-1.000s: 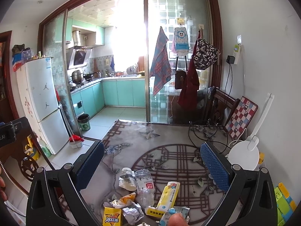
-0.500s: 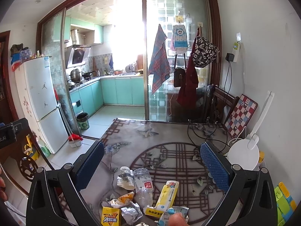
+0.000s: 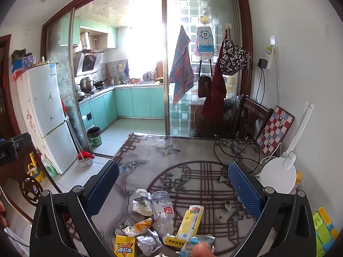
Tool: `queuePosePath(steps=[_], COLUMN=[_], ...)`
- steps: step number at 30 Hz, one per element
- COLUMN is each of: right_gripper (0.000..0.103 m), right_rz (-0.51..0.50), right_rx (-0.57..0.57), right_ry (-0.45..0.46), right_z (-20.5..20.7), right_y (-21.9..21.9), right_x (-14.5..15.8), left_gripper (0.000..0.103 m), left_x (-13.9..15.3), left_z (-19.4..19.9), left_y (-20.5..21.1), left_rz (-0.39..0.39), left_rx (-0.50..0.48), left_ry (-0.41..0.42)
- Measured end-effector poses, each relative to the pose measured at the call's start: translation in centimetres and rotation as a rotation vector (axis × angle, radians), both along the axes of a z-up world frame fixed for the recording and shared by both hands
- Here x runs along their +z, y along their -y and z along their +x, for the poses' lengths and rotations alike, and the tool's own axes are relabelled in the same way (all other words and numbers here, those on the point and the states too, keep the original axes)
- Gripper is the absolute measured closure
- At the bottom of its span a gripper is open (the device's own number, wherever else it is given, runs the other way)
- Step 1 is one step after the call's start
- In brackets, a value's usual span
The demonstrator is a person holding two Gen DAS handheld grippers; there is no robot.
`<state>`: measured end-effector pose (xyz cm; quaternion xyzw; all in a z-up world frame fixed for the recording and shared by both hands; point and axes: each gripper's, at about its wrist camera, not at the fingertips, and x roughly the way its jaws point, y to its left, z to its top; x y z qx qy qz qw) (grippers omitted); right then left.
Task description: Collect trash
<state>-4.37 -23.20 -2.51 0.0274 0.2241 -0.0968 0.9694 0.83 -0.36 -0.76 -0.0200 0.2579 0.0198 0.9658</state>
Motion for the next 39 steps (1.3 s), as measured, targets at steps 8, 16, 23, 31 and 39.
queuePosePath(steps=[8,16,23,31,39], right_gripper=[0.000,0.000,0.000,0.000,0.000], right_rz=[0.027,0.054,0.250,0.156,0.123], right_rx=[-0.002,-0.018,0.092,0.044,0.113], right_ry=[-0.044,-0.085,-0.107,-0.296,-0.442], right_z=[1.2,1.7,2.0,0.8,0.4], right_y=[0.9,2.3,5.0,6.5,5.4], right_x=[-1.5,-2.5,-4.8,-9.6,-13.5], left_gripper=[0.000,0.000,0.000,0.004,0.025], left_x=[-1.1,-2.1,-8.4,-23.4,-26.0], left_z=[0.9,1.3,1.8,2.5,1.9], left_y=[0.2,1.2,3.1,7.1,8.3], left_rz=[-0.027,0.044,0.060,0.024,-0.040], left_rx=[-0.031,-0.014,-0.200,-0.409,-0.479], left_ry=[-0.044,-0.025,-0.161,-0.701,-0.823])
